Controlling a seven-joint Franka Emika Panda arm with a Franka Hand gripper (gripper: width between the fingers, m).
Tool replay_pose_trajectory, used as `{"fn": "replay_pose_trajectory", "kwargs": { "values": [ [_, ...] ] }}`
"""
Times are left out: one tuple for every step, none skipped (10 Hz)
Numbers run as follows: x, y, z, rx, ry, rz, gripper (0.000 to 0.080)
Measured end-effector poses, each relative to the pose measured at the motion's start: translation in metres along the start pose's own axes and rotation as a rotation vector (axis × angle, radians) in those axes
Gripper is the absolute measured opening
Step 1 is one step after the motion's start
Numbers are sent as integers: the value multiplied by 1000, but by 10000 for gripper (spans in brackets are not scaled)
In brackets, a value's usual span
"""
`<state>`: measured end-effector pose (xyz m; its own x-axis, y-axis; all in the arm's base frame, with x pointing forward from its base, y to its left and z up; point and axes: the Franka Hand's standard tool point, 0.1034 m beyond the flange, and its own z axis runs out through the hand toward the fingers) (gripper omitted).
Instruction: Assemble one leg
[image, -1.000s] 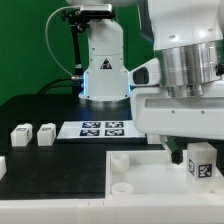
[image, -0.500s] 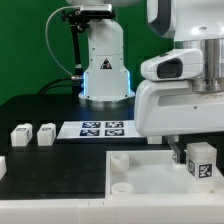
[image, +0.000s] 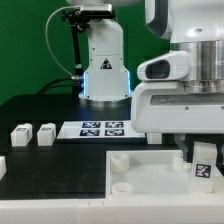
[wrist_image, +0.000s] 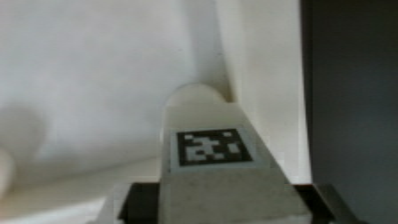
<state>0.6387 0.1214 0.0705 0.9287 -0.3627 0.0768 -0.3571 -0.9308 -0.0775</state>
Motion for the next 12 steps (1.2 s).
{"fn": "replay_pose_trajectory", "kwargs": {
  "values": [
    [2, 1, -3, -5, -2, 198, 295],
    [2, 2, -2, 0, -8, 405, 295],
    [1, 1, -1, -2, -35, 644, 295],
    [3, 0, 0, -7, -72, 838, 295],
    [3, 1, 1, 2, -99, 1023, 295],
    [2, 0, 2, 2, -110, 1164, 295],
    [2, -1, 3, -2, -116, 1269, 295],
    [2, 0, 3, -5, -118, 1333, 294],
    [1, 1, 3, -10, -122, 1432, 294],
    [2, 1, 3, -14, -120, 1502, 294],
    [2, 2, 2, -19, -114, 1517, 294],
    [2, 2, 2, -19, -113, 1500, 294]
  ]
}}
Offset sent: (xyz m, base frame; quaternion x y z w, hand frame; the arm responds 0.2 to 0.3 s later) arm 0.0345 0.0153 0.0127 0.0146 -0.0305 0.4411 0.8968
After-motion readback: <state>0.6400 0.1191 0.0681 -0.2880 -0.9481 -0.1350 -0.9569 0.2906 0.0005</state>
